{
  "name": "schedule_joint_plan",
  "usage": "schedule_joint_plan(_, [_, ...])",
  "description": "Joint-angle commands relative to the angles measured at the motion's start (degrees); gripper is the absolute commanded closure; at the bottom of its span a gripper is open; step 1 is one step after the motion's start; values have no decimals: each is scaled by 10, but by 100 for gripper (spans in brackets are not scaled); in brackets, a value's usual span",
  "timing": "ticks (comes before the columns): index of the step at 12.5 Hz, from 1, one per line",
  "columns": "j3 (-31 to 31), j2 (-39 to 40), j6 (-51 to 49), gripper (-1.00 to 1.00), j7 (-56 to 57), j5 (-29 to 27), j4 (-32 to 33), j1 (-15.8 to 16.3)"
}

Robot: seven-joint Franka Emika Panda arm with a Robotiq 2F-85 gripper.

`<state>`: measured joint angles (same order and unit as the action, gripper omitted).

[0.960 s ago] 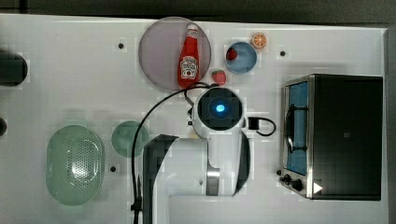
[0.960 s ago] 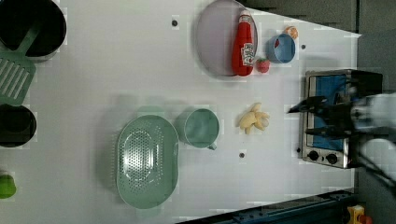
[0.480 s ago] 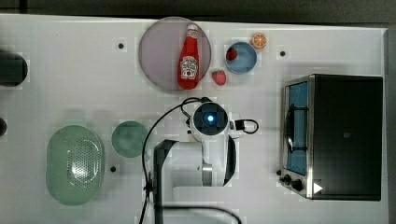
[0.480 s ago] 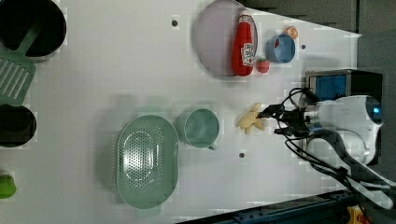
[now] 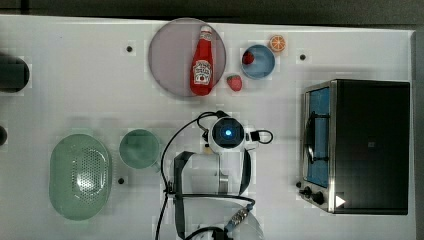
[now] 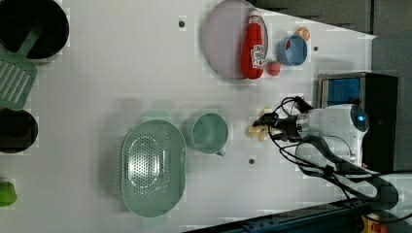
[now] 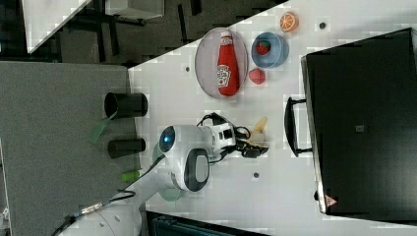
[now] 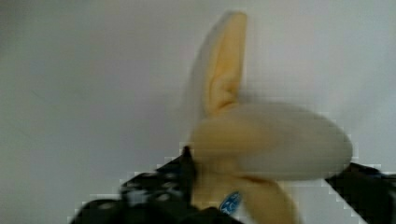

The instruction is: Pick Banana and place it in mug.

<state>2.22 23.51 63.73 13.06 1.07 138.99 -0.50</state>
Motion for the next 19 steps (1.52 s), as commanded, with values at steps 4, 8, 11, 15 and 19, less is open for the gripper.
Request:
schedule_joint_plan(4, [-4,-25,37,43,33,-1,5,0])
schedule_joint_plan(8, [-2,-85,23,43,33,-1,12,-1])
schedule_joint_plan(11, [1,-251,-144,43,32,0,1,-2])
schedule_joint_plan(15, [-9,-363,-302,43,25,-1,-38,2])
schedule_joint_plan(19, [-73,-421,-329,43,-43,-4,-50,20])
